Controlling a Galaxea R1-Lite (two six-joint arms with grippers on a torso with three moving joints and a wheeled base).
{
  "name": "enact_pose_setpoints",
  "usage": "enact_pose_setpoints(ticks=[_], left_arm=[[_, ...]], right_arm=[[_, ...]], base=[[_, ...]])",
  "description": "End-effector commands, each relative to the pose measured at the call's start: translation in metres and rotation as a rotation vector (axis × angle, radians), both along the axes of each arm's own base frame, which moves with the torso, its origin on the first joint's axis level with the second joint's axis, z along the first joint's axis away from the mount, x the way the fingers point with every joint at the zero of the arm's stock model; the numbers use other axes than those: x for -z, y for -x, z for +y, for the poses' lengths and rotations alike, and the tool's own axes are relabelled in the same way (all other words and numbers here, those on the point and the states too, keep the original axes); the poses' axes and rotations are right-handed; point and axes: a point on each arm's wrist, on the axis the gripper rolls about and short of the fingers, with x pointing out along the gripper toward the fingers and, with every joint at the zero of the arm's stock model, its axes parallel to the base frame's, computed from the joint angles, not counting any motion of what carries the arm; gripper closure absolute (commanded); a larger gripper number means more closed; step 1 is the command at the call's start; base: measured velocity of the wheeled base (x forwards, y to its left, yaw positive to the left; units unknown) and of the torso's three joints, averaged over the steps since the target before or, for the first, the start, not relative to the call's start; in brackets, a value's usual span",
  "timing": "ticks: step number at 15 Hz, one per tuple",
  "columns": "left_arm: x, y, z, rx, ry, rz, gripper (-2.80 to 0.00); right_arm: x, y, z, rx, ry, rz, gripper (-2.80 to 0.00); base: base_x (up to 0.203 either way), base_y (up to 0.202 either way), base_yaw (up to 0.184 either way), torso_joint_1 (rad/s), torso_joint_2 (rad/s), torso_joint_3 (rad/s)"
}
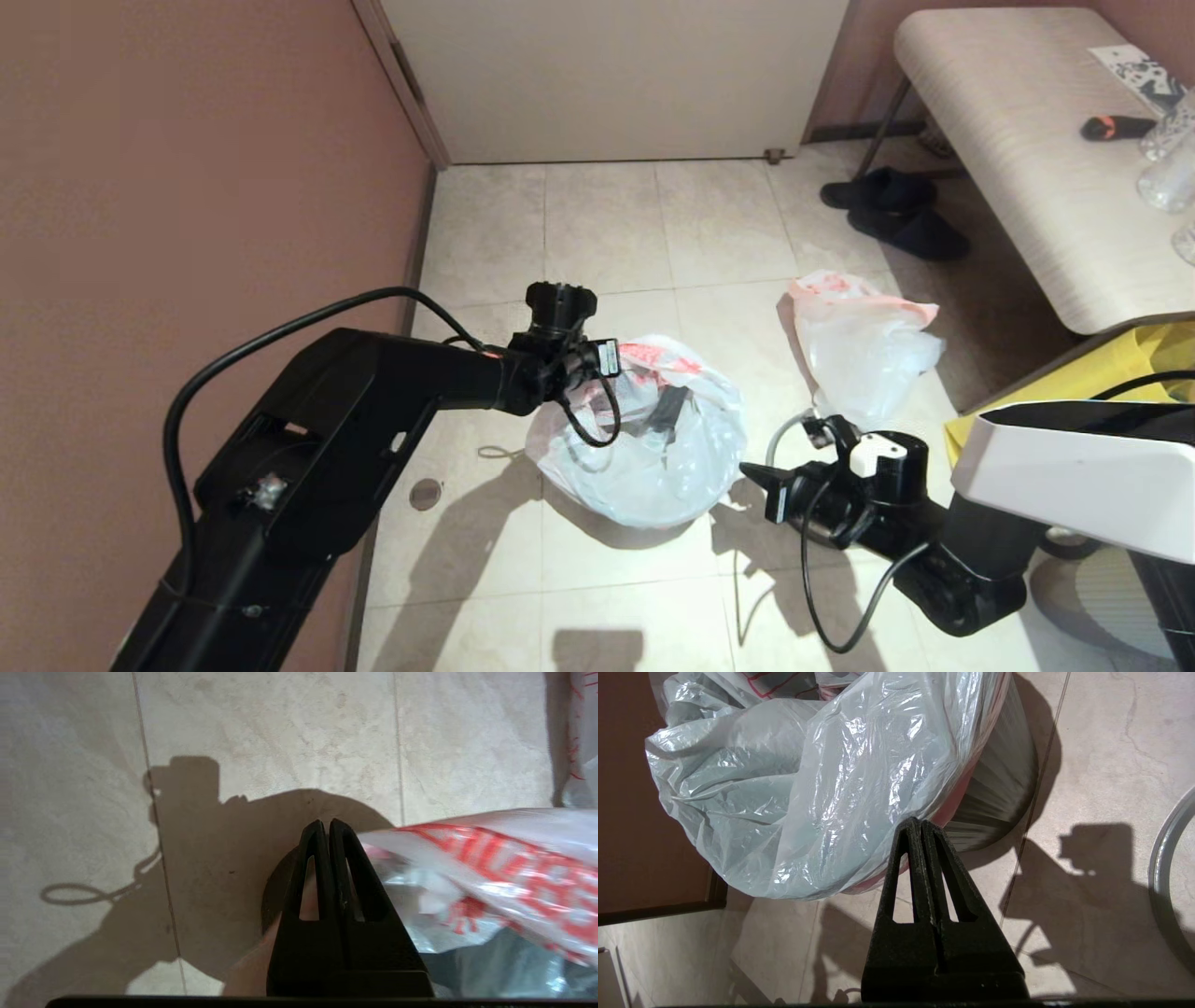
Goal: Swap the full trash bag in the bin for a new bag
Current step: Put the new garbage bag on the trash can
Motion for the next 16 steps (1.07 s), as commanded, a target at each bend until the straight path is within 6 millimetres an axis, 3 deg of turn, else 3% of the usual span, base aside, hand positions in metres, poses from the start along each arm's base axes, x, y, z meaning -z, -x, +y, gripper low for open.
enact_pose_setpoints(ticks=[1,4,9,11,13,16], left_arm=[[0.010,-0.001,-0.002,0.000,-0.008,0.019,0.00],[0.021,-0.003,-0.001,-0.001,-0.019,0.042,0.00],[0.011,0.013,0.002,-0.013,-0.039,0.153,0.00],[0.019,0.025,0.001,-0.019,-0.054,0.242,0.00],[0.025,0.034,0.004,-0.020,-0.069,0.283,0.00],[0.012,0.041,0.006,-0.020,-0.064,0.276,0.00]], right_arm=[[0.001,0.000,0.000,-0.002,-0.003,-0.003,0.00],[0.000,-0.001,-0.001,0.002,-0.005,-0.005,0.00],[-0.007,-0.003,-0.007,0.018,-0.041,-0.015,0.00],[-0.022,-0.005,-0.019,0.002,-0.140,-0.005,0.00],[-0.025,-0.003,-0.023,-0.008,-0.153,-0.004,0.00],[-0.039,0.007,-0.023,-0.047,-0.163,-0.013,0.00]], base=[[0.000,0.000,0.000,0.000,0.00,0.000],[0.000,0.000,0.000,0.000,0.00,0.000],[0.000,0.000,0.000,0.000,0.00,0.000],[0.000,0.000,0.000,0.000,0.00,0.000],[0.000,0.000,0.000,0.000,0.00,0.000],[0.000,0.000,0.000,0.000,0.00,0.000]])
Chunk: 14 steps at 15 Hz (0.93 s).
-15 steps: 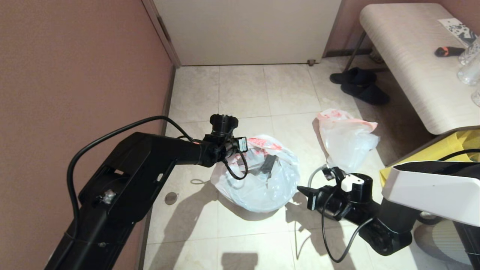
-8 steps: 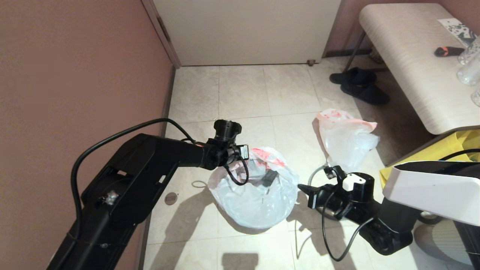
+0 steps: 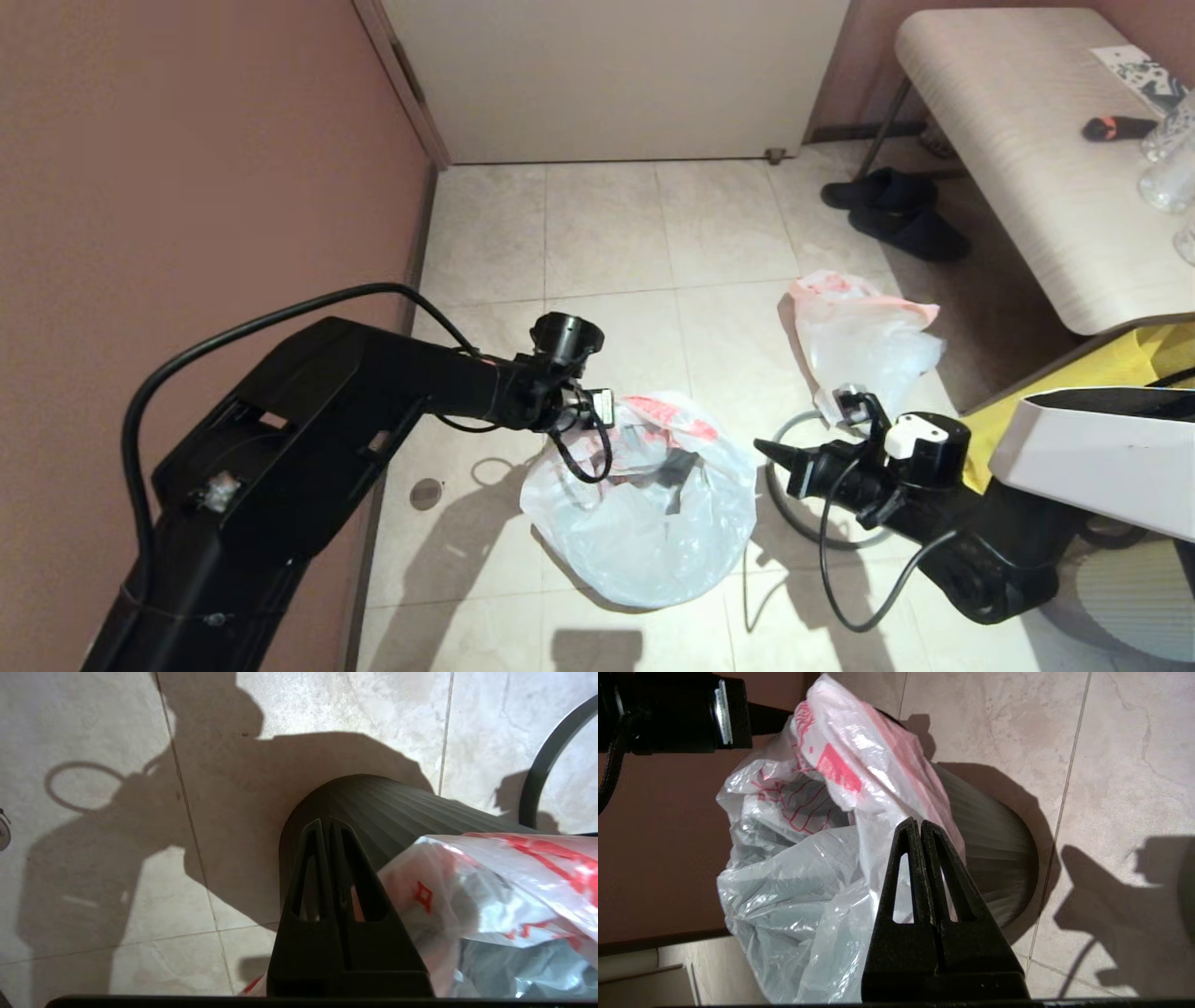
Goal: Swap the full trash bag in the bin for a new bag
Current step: Put the new garbage bag on the trash can
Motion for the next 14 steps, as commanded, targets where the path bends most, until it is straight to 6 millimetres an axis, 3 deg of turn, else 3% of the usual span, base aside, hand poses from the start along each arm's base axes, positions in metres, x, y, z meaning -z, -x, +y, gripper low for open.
enact_pose_setpoints(ticks=[1,7,11,14], left_arm=[[-0.013,0.004,0.001,-0.001,0.010,-0.018,0.00],[-0.005,0.023,-0.035,0.083,0.003,0.000,0.00],[0.010,0.026,-0.044,0.098,-0.008,0.028,0.00],[0.011,0.024,-0.048,0.103,0.002,0.019,0.00]], right_arm=[[-0.014,0.011,0.003,-0.063,-0.003,-0.025,0.00],[-0.007,0.019,0.015,-0.104,0.105,-0.021,0.00],[-0.001,0.019,0.017,-0.103,0.130,-0.027,0.00],[-0.006,0.028,0.016,-0.129,0.218,-0.098,0.00]], base=[[0.000,0.000,0.000,0.000,0.00,0.000],[0.000,0.000,0.000,0.000,0.00,0.000],[0.000,0.000,0.000,0.000,0.00,0.000],[0.000,0.000,0.000,0.000,0.00,0.000]])
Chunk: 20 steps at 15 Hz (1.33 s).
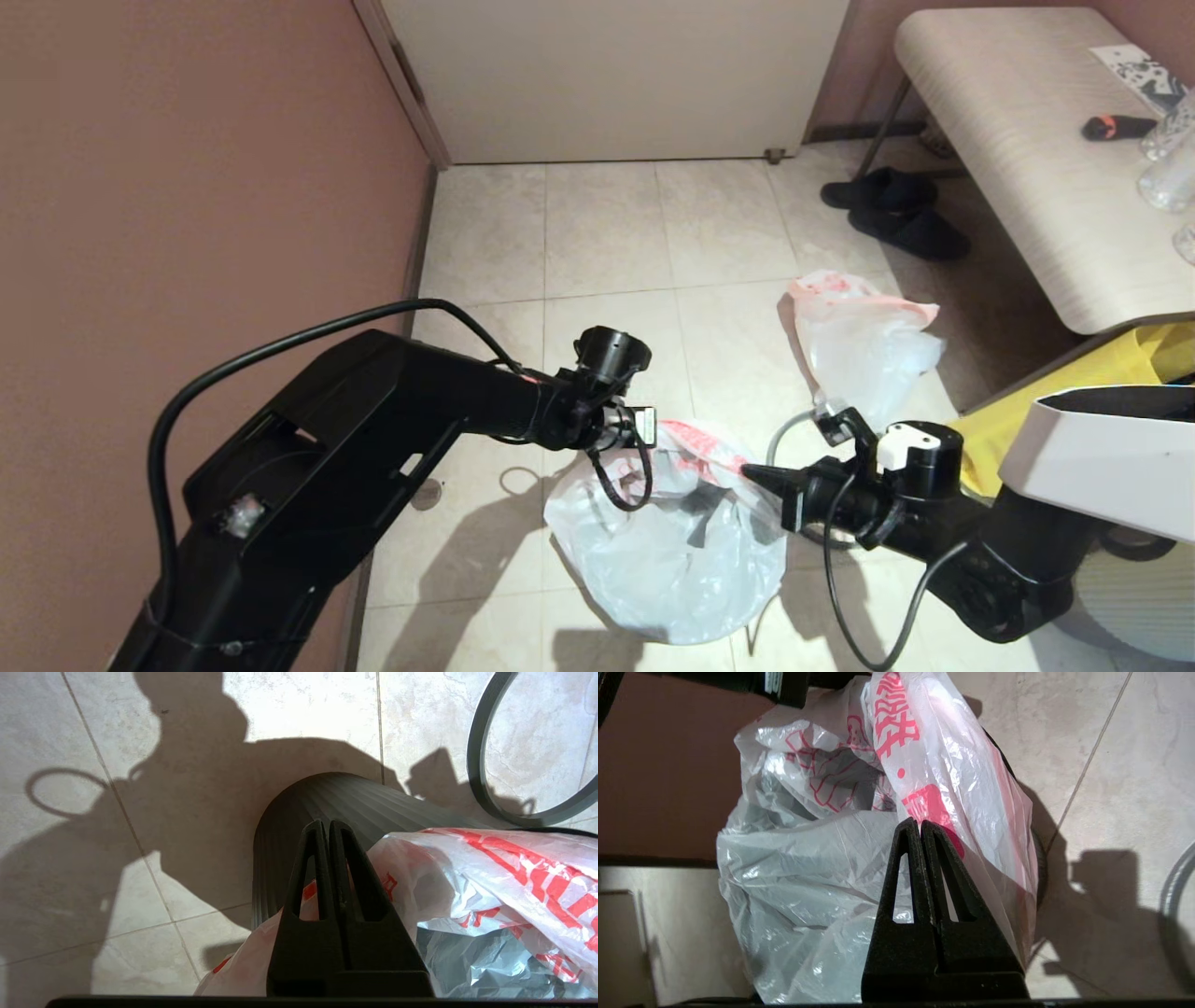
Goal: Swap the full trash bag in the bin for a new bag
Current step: Put the new garbage bag on the trash can
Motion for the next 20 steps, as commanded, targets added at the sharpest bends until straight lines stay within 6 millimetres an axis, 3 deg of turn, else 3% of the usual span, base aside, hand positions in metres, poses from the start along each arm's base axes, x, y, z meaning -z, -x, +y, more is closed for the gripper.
enact_pose_setpoints(ticks=[1,5,14,20], left_arm=[[0.003,-0.003,-0.001,-0.005,0.002,-0.001,0.00],[0.000,-0.005,0.000,-0.009,0.007,-0.009,0.00],[-0.008,-0.006,0.000,-0.010,0.021,-0.029,0.00],[-0.006,-0.004,-0.001,-0.015,0.029,-0.017,0.00]], right_arm=[[-0.003,0.009,0.002,-0.034,0.058,-0.051,0.00],[0.006,0.019,0.000,-0.075,0.172,-0.103,0.00],[0.057,0.023,-0.002,-0.157,0.360,-0.131,0.00],[0.052,0.000,0.003,0.009,0.280,-0.235,0.00]], base=[[0.000,0.000,0.000,0.000,0.00,0.000],[0.000,0.000,0.000,0.000,0.00,0.000],[0.000,0.000,0.000,0.000,0.00,0.000],[0.000,0.000,0.000,0.000,0.00,0.000]])
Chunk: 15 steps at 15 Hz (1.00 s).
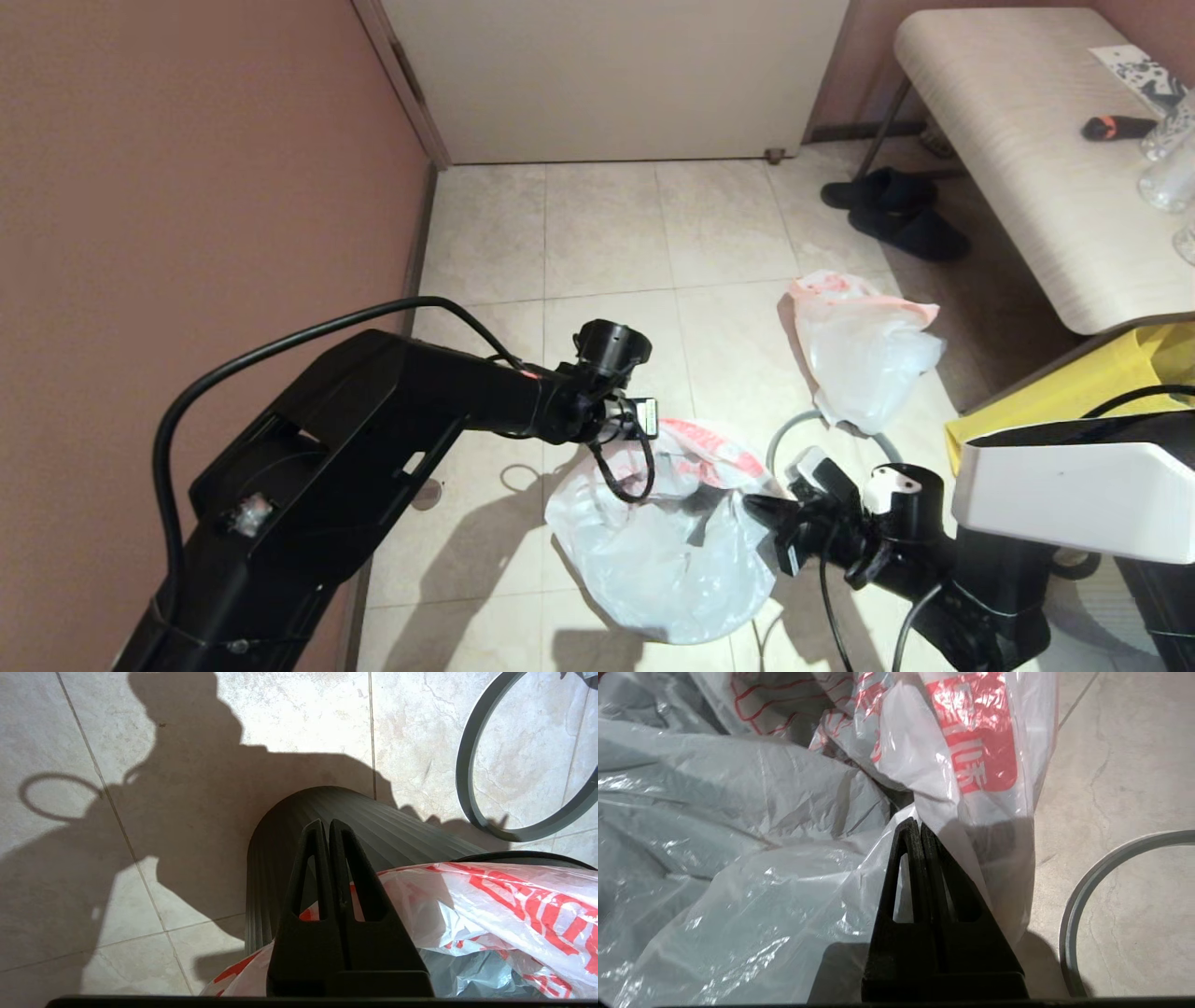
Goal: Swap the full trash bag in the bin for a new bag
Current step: Put the new garbage bag on the trash can
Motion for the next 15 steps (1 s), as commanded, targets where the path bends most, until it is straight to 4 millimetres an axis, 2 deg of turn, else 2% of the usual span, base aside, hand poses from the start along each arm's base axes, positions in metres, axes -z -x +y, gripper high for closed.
enact_pose_setpoints(ticks=[1,5,9,13,15], left_arm=[[0.000,0.001,-0.001,-0.001,0.001,0.000,0.00],[0.001,0.003,-0.003,0.004,0.001,0.004,0.00],[0.005,0.002,-0.003,-0.004,0.004,0.015,0.00],[0.005,0.003,-0.003,-0.004,0.004,0.015,0.00],[0.005,0.003,-0.004,-0.002,0.004,0.014,0.00]], right_arm=[[-0.001,-0.010,0.002,0.047,-0.021,-0.033,0.00],[-0.011,-0.023,0.004,0.157,-0.090,-0.055,0.00],[-0.036,-0.021,0.008,0.162,-0.177,-0.066,0.00],[-0.043,-0.021,0.009,0.164,-0.200,-0.072,0.00],[-0.034,-0.022,0.011,0.166,-0.198,-0.051,0.00]], base=[[0.000,0.000,0.000,0.000,0.00,0.000],[0.000,0.000,0.000,0.000,0.00,0.000],[0.000,0.000,0.000,0.000,0.00,0.000],[0.000,0.000,0.000,0.000,0.00,0.000],[0.000,0.000,0.000,0.000,0.00,0.000]])
